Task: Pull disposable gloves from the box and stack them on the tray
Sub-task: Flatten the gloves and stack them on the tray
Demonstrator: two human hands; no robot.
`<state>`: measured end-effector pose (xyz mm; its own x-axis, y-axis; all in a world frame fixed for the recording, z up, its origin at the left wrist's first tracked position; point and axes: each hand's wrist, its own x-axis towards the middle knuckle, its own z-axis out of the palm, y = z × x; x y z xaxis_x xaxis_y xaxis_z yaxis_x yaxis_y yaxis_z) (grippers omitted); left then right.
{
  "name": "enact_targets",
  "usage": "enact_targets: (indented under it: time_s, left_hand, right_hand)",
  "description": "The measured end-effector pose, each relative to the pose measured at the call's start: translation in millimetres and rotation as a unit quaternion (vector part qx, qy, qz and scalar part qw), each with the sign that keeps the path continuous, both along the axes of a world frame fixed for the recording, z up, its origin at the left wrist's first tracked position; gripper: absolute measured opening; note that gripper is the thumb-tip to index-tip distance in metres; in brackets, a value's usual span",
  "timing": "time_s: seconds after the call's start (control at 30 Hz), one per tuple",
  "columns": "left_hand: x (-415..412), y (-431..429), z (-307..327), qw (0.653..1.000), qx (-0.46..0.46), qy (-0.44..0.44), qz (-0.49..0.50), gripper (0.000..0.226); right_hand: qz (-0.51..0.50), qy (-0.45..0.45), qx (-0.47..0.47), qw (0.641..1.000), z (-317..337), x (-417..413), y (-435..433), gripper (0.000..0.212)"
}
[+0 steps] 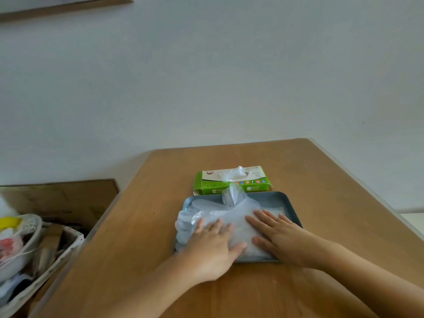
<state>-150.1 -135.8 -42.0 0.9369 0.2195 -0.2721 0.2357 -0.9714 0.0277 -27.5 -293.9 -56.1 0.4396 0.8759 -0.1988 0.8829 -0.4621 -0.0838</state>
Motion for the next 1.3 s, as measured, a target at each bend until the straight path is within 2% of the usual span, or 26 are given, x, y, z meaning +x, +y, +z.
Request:
enact_targets:
  time_s: [0.1,0.17,0.23,0.3,0.37,0.4,0.5,0.67,0.8,0.87,0.97,1.1,1.17,1.23,1.3]
  left_hand:
    - [-4.2,33.5,14.3,0.987,0.141,0.018,0.080,0.075]
    - [-7.1,50.3,29.3,0.967,0.214,0.020,0.134,0.072]
    - [-6.8,56.3,42.9,0.959,0.243,-0.035,0.143,0.061]
    - [-2.3,49.6,44.2,0.968,0.170,-0.169,0.069,0.045]
    - [3.3,26.4,41.5,0.966,0.018,-0.259,-0.011,0.033]
    - [6.7,11.8,37.0,0.968,-0.024,-0.247,-0.049,0.031]
    - [20.2,-18.4,9.0,0.980,-0.048,-0.164,-0.107,0.030]
    - [36.5,-29.2,-16.1,0.978,-0.073,-0.172,-0.096,0.051]
    - [49.1,-20.3,-10.3,0.981,-0.090,-0.166,-0.045,0.037]
    - [54.8,-12.0,-11.8,0.986,-0.054,-0.144,-0.063,0.048]
    - [62.2,10.9,-12.5,0.987,0.081,-0.114,-0.082,0.064]
    - [56.8,48.8,-2.9,0.982,0.151,-0.110,-0.029,0.062]
    - [48.6,65.7,7.5,0.976,0.181,-0.119,-0.003,0.057]
    - [39.5,78.8,20.2,0.971,0.190,-0.142,0.028,0.059]
    - [33.6,85.5,26.9,0.972,0.131,-0.196,0.024,0.057]
  right_hand:
    - [-0.002,0.006,-0.017,1.000,1.3,2.2,-0.5,0.106]
    - [0.002,0.004,-0.017,1.000,3.1,4.1,-2.3,0.117]
    - [0.006,-0.003,-0.016,1.000,4.0,6.9,-3.1,0.116]
    - [0.010,0.000,-0.017,1.000,7.4,8.5,-3.0,0.105]
    - [0.013,0.004,-0.019,1.000,11.1,8.6,-2.0,0.104]
    - [0.013,0.005,-0.020,1.000,12.0,7.8,-1.6,0.105]
    - [0.014,0.001,-0.012,1.000,11.0,5.5,-3.3,0.106]
    - [0.013,0.002,-0.008,1.000,9.1,9.9,-6.2,0.118]
    - [0.006,0.026,-0.010,1.000,14.1,7.1,-5.4,0.113]
    - [0.004,0.029,-0.015,0.999,15.2,8.1,-7.4,0.114]
    - [-0.001,0.031,-0.029,0.999,15.3,12.3,-11.3,0.114]
    - [-0.022,0.037,-0.045,0.998,16.3,18.9,-17.6,0.112]
    - [-0.024,0.028,-0.057,0.998,18.2,21.7,-20.4,0.104]
    - [-0.022,0.021,-0.061,0.998,21.4,22.3,-20.8,0.092]
    - [-0.020,0.017,-0.064,0.998,23.0,22.5,-19.3,0.087]
